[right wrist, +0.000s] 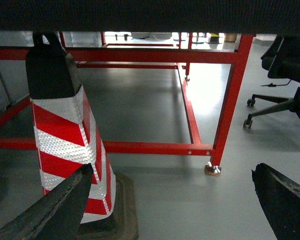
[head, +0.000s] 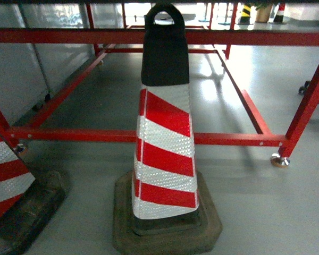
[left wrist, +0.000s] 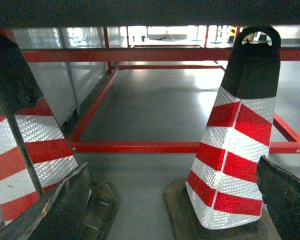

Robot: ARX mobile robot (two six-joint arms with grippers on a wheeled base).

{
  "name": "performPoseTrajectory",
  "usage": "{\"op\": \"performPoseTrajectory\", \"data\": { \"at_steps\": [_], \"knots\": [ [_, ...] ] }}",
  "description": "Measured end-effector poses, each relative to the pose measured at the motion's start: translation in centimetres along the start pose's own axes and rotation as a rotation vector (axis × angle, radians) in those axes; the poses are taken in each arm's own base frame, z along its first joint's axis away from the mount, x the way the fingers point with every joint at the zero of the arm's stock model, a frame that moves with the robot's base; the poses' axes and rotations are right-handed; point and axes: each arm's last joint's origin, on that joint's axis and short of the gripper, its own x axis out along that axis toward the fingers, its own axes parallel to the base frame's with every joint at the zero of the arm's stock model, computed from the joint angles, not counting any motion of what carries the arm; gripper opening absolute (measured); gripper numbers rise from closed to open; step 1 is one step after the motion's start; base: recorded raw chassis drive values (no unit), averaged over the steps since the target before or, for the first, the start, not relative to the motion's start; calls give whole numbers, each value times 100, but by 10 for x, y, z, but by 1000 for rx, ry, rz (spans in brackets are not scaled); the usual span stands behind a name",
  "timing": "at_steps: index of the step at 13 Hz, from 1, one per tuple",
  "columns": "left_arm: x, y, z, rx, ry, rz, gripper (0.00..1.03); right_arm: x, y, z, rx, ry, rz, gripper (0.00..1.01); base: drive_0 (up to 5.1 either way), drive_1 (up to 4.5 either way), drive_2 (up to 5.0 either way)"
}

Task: Pick blue part to blue bin on bottom shelf

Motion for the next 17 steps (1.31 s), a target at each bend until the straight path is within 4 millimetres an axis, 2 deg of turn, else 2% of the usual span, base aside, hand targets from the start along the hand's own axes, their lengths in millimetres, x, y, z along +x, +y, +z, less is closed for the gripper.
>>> {"op": "performPoseTrajectory", "data": {
  "at_steps": [17],
  "knots": [
    [0,0,1,0,-5,-1,98,0,0,1,3,-5,0,98,0,0,0]
  ]
}}
